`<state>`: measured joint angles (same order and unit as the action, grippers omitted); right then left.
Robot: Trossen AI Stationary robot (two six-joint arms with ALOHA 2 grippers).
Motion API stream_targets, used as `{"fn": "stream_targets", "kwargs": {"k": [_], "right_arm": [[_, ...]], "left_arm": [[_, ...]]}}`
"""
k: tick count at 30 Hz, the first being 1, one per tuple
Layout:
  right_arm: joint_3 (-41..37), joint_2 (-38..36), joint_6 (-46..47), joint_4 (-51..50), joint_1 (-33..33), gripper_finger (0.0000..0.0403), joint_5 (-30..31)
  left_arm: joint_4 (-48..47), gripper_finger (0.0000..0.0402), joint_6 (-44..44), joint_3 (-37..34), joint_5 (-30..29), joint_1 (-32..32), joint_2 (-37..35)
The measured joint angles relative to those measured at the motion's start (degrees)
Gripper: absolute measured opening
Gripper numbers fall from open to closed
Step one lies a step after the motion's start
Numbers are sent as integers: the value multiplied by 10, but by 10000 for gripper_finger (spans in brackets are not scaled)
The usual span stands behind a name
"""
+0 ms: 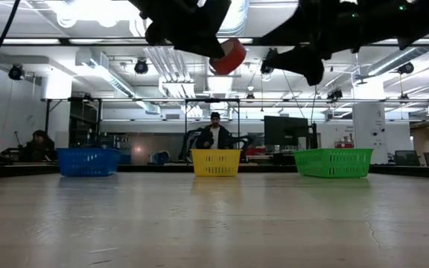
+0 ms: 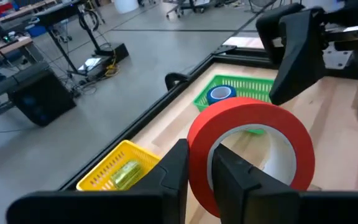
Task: Pick and place Stapler, Stapler remover, tape
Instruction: Put the red tape into the green bin
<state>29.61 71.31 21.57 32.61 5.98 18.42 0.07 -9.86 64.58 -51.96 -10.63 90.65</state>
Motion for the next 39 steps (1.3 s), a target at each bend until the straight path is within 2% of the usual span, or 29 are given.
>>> {"fn": "stream_targets", "kwargs": {"k": [12,17,23,33,39], "right_arm": [[78,85,-24,-1,-12,258,-5],[95,101,-22,-11,-21,251,-9],[102,102,-26,-10,-23,214,-9],[103,99,-30,-19,-33,120,-34],[103,100,-34,-22,-36,111,-38]], "left_arm": [[-7,55,11,-2,-1,-1,0],[-7,55,11,-2,-2,-1,0],[-12,55,10,-2,-2,-1,0],[-11,56,6,-4,-7,-1,0],[-9,56,6,-5,-4,-1,0]]}}
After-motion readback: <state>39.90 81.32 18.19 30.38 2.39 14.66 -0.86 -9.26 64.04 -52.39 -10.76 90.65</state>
